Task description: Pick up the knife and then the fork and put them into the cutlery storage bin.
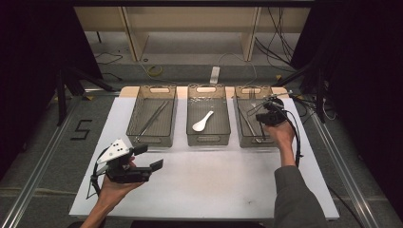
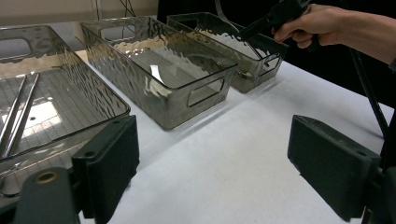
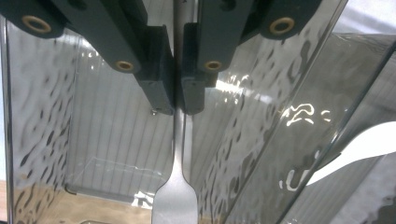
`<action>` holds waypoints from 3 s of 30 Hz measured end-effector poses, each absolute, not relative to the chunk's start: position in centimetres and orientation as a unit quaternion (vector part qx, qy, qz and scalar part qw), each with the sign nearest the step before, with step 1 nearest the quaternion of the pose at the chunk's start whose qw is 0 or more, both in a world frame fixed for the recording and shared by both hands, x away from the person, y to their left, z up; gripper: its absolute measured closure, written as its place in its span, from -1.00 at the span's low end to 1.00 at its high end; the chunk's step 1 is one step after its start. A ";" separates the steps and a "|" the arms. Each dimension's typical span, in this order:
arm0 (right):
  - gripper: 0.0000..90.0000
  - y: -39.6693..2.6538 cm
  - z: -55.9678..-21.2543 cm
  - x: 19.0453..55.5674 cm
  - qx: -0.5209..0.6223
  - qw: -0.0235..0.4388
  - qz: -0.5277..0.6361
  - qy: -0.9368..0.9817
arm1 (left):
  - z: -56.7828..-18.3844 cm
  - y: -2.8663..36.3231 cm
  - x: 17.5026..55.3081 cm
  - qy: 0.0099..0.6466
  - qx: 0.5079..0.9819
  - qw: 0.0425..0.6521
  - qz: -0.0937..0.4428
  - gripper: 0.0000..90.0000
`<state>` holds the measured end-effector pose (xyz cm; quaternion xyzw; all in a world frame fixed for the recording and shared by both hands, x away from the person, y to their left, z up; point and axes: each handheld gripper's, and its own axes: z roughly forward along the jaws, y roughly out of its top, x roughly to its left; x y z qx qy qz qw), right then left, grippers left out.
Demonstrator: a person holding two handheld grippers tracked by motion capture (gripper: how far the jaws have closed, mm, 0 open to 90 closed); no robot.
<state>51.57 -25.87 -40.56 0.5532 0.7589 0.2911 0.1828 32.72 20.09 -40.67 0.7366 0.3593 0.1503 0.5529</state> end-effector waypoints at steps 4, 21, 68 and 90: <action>0.87 -25.9 -40.6 51.6 0.557 0.180 0.293 0.756 | -40.7 20.1 32.7 0.359 0.737 0.553 0.150 -0.64; 0.85 -25.7 -41.6 51.7 0.573 0.151 0.287 0.753 | -40.7 20.1 32.7 0.358 0.738 0.552 0.150 -0.64; -0.16 -24.2 -38.3 44.1 0.491 0.159 0.424 0.744 | -40.7 20.0 32.7 0.359 0.738 0.553 0.144 -0.64; -0.36 -22.6 -39.6 39.3 0.438 0.161 0.472 0.748 | -40.9 20.0 32.9 0.362 0.738 0.553 0.138 -0.64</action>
